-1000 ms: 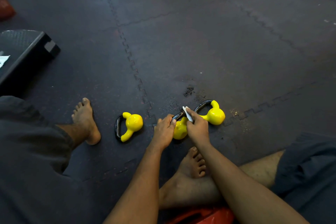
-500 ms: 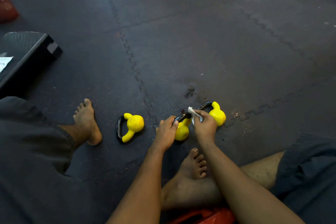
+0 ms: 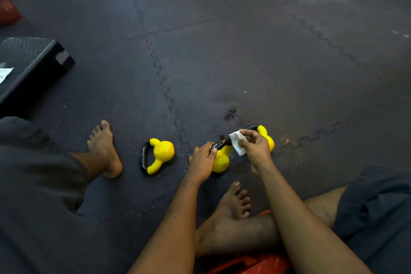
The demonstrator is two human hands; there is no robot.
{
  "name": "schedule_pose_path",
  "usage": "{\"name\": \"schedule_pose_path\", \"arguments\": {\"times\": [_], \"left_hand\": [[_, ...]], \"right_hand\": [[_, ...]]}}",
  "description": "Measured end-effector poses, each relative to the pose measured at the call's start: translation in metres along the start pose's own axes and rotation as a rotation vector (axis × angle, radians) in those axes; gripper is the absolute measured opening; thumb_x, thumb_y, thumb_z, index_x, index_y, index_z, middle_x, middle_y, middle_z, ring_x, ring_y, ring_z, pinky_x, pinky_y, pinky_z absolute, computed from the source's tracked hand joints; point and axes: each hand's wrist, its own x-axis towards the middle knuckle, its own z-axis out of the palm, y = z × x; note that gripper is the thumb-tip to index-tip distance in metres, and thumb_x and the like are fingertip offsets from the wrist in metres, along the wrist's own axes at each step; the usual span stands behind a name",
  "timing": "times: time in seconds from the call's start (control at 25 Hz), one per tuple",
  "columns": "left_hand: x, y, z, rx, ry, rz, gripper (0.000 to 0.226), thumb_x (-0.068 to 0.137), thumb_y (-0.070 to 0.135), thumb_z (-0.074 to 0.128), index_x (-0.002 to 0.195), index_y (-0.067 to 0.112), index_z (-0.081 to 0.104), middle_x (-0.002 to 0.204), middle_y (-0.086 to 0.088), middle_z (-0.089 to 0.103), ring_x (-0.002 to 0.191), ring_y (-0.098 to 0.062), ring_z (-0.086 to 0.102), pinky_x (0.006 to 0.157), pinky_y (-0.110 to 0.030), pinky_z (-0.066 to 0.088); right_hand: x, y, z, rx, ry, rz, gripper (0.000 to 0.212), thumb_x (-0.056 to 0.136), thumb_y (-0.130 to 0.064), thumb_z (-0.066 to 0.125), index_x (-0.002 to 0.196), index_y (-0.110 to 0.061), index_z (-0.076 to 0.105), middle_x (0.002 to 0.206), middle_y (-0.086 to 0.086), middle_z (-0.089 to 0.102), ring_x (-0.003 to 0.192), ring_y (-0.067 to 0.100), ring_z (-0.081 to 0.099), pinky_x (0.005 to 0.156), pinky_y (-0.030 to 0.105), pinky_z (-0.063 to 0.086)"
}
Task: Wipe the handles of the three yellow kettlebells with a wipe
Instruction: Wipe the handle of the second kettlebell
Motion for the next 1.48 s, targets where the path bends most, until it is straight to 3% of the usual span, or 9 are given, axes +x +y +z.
{"name": "schedule_pose_path", "arguments": {"times": [0.2, 0.44, 0.6, 0.76, 0.92, 1.08, 1.16, 1.28, 1.48], "left_hand": [[0.002, -0.004, 0.003, -0.001, 0.002, -0.007, 0.024, 0.101, 0.033, 0.038, 0.120, 0.029, 0.052, 0.112, 0.000, 0.065, 0.112, -0.023, 0.046, 0.096, -0.043, 0.031], [0.004, -0.006, 0.004, -0.004, 0.006, -0.013, 0.024, 0.100, 0.033, 0.040, 0.119, 0.029, 0.053, 0.113, -0.001, 0.066, 0.112, -0.024, 0.046, 0.098, -0.043, 0.031], [0.006, -0.006, 0.005, -0.010, 0.005, -0.008, 0.024, 0.100, 0.034, 0.039, 0.119, 0.029, 0.053, 0.113, 0.001, 0.066, 0.112, -0.023, 0.047, 0.096, -0.043, 0.032], [0.008, -0.008, 0.005, -0.017, 0.006, -0.012, 0.025, 0.099, 0.035, 0.039, 0.120, 0.031, 0.052, 0.114, 0.001, 0.065, 0.112, -0.022, 0.047, 0.097, -0.045, 0.031], [0.006, -0.007, 0.004, 0.000, -0.014, -0.005, 0.025, 0.099, 0.035, 0.038, 0.120, 0.031, 0.052, 0.112, 0.001, 0.065, 0.111, -0.023, 0.047, 0.096, -0.044, 0.032], [0.005, -0.008, 0.003, 0.003, -0.013, 0.005, 0.024, 0.100, 0.034, 0.039, 0.119, 0.029, 0.052, 0.111, 0.000, 0.064, 0.108, -0.022, 0.048, 0.094, -0.044, 0.032], [0.006, -0.009, 0.003, -0.004, -0.019, 0.012, 0.023, 0.100, 0.034, 0.040, 0.118, 0.029, 0.052, 0.111, -0.001, 0.064, 0.108, -0.023, 0.049, 0.094, -0.045, 0.035], [0.005, -0.009, 0.005, -0.025, -0.020, 0.027, 0.021, 0.099, 0.034, 0.040, 0.115, 0.030, 0.053, 0.107, 0.000, 0.064, 0.104, -0.023, 0.050, 0.093, -0.047, 0.038], [0.008, -0.011, 0.004, -0.009, -0.025, 0.014, 0.021, 0.099, 0.035, 0.040, 0.116, 0.030, 0.052, 0.109, -0.001, 0.065, 0.106, -0.023, 0.050, 0.095, -0.047, 0.038]], "right_hand": [[0.009, 0.005, -0.001, 0.005, 0.026, 0.140, 0.010, 0.082, -0.002, 0.061, 0.077, -0.011, 0.063, 0.074, 0.009, 0.063, 0.070, 0.021, 0.055, 0.058, 0.028, 0.043], [0.008, 0.005, 0.000, -0.054, 0.030, 0.103, 0.008, 0.086, -0.008, 0.068, 0.086, -0.007, 0.060, 0.073, 0.008, 0.065, 0.067, 0.018, 0.058, 0.060, 0.027, 0.049], [0.019, -0.006, -0.010, -0.294, 0.049, 0.005, 0.015, 0.078, -0.008, 0.075, 0.088, -0.016, 0.068, 0.082, 0.008, 0.072, 0.079, 0.023, 0.068, 0.073, 0.035, 0.057], [0.021, -0.023, -0.016, -0.654, 0.033, -0.183, 0.008, 0.081, -0.016, 0.072, 0.089, -0.014, 0.074, 0.079, 0.000, 0.068, 0.075, 0.013, 0.062, 0.069, 0.023, 0.046], [0.008, -0.007, -0.002, -0.577, 0.111, -0.218, 0.007, 0.086, -0.016, 0.066, 0.083, -0.010, 0.068, 0.072, 0.005, 0.066, 0.062, 0.014, 0.056, 0.054, 0.021, 0.037], [-0.002, 0.013, 0.023, -0.616, -0.082, -0.378, 0.014, 0.090, -0.010, 0.056, 0.094, -0.020, 0.066, 0.084, 0.000, 0.072, 0.075, 0.016, 0.066, 0.064, 0.029, 0.050], [-0.001, 0.018, 0.020, -0.631, -0.073, -0.389, 0.023, 0.091, -0.009, 0.054, 0.103, -0.021, 0.069, 0.095, -0.001, 0.074, 0.085, 0.016, 0.068, 0.074, 0.029, 0.053], [0.004, 0.018, 0.011, -0.610, -0.042, -0.346, 0.026, 0.090, -0.004, 0.055, 0.105, -0.015, 0.073, 0.103, 0.001, 0.074, 0.096, 0.015, 0.068, 0.084, 0.020, 0.049], [-0.003, 0.014, 0.017, -0.566, -0.091, -0.426, 0.025, 0.089, -0.003, 0.058, 0.103, -0.014, 0.075, 0.103, -0.004, 0.074, 0.097, 0.003, 0.065, 0.085, 0.005, 0.043]]}}
